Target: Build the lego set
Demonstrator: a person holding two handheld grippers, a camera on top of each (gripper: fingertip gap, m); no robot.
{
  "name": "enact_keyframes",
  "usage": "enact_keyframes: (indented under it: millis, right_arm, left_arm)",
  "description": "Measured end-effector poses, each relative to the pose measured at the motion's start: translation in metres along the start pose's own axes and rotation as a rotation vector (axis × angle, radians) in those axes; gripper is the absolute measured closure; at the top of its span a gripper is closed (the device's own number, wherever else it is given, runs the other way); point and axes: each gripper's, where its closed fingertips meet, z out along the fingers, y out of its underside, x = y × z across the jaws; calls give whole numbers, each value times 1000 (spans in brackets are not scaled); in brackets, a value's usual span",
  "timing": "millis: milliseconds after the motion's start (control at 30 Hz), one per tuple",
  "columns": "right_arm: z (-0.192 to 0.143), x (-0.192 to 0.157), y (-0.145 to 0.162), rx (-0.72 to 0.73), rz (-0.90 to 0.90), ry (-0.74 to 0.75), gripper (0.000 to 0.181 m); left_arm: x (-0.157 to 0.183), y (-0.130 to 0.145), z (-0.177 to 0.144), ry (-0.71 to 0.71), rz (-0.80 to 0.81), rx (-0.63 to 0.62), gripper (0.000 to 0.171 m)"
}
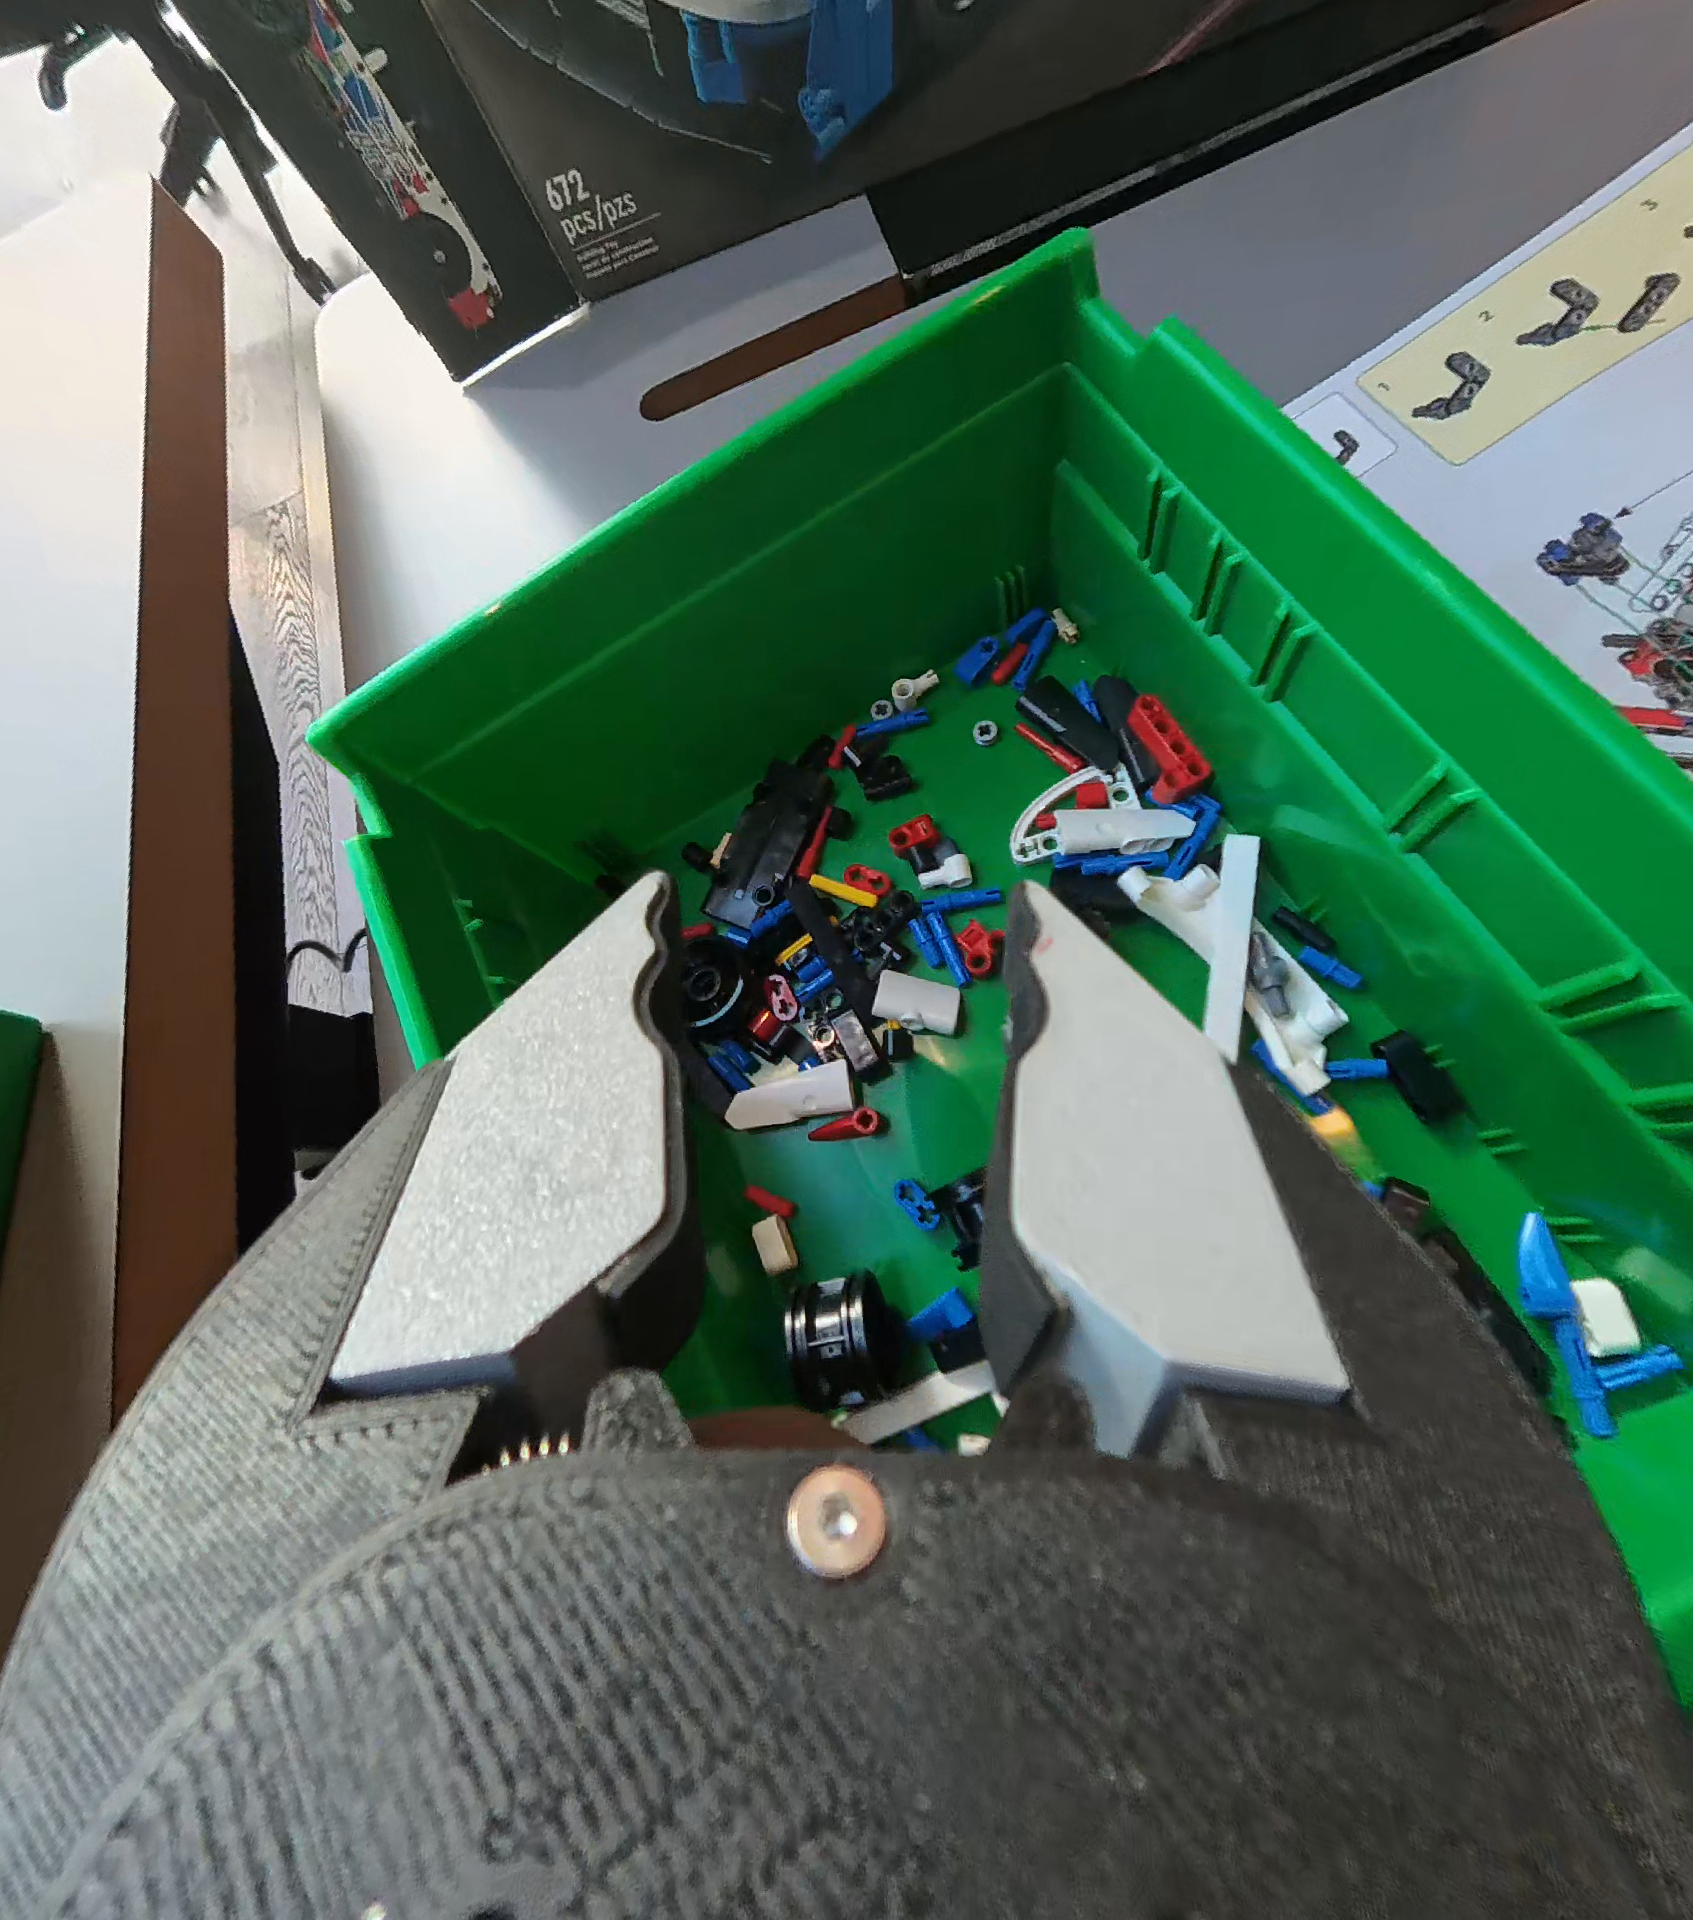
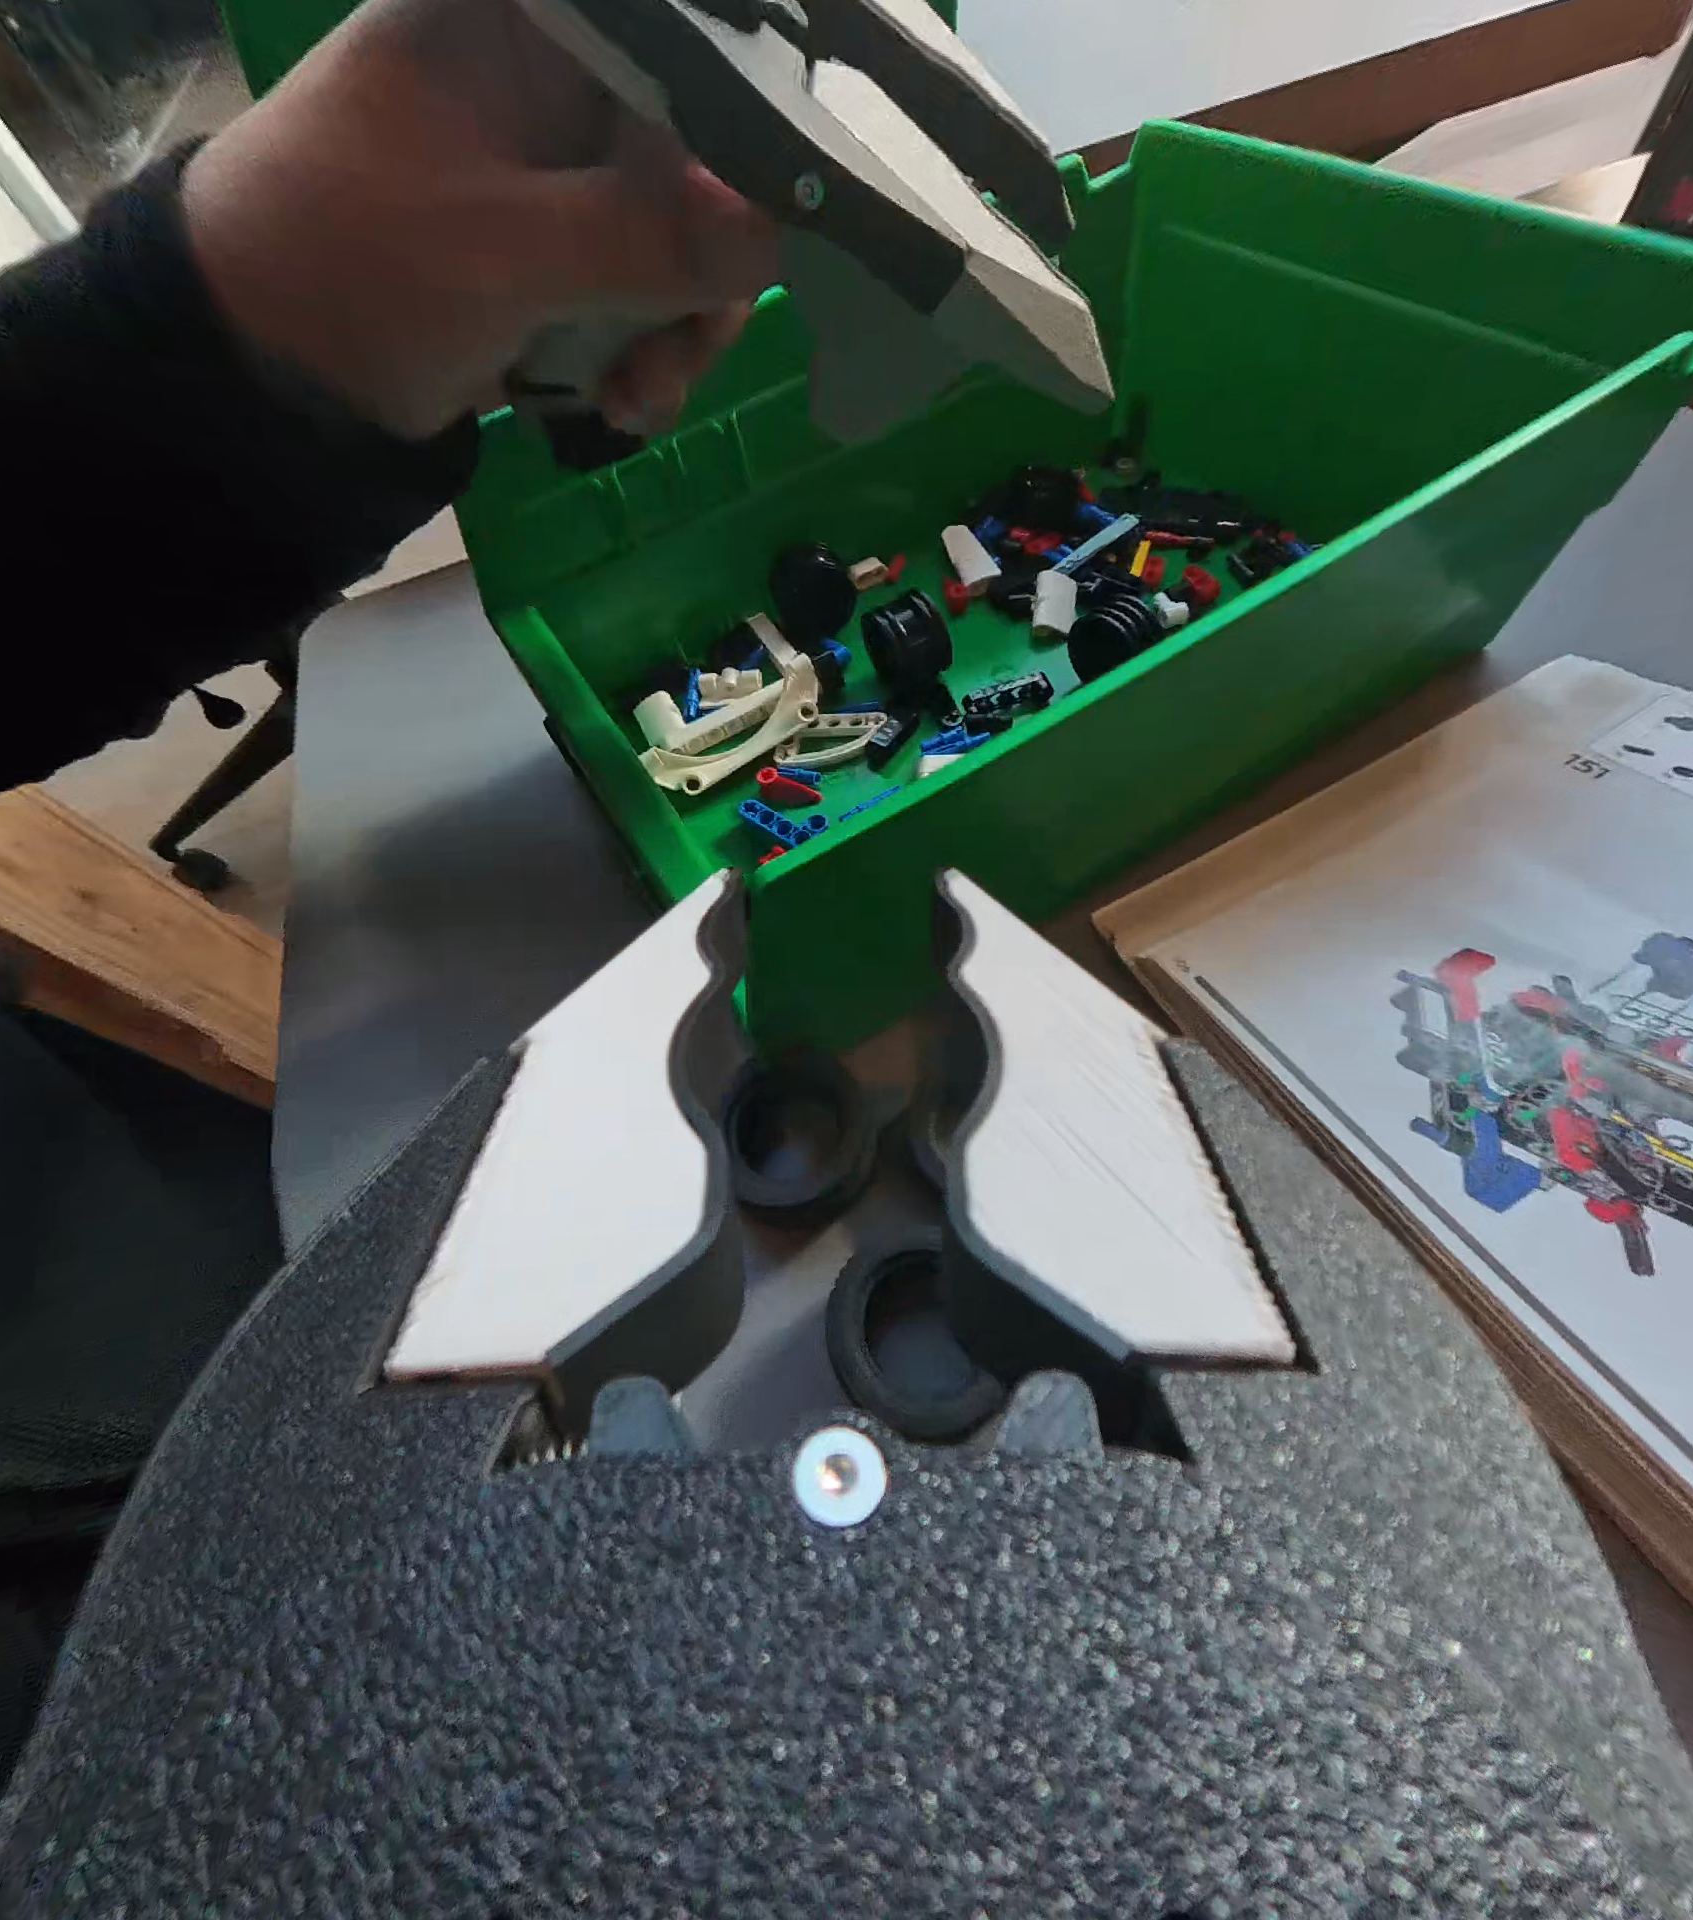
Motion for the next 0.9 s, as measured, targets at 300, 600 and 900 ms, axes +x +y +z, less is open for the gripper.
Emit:
enact_keyframes:
  millis: [300,600,900]
  right_arm:
    - [-21,-21,-6,108,-83,-66,145]
    - [-57,12,18,95,-93,110,140]
    - [-73,21,31,126,-129,163,145]
  left_arm:
    - [-6,-5,-7,136,125,-61,120]
    - [19,20,-2,363,261,-240,129]
    - [47,46,2,449,406,-332,128]
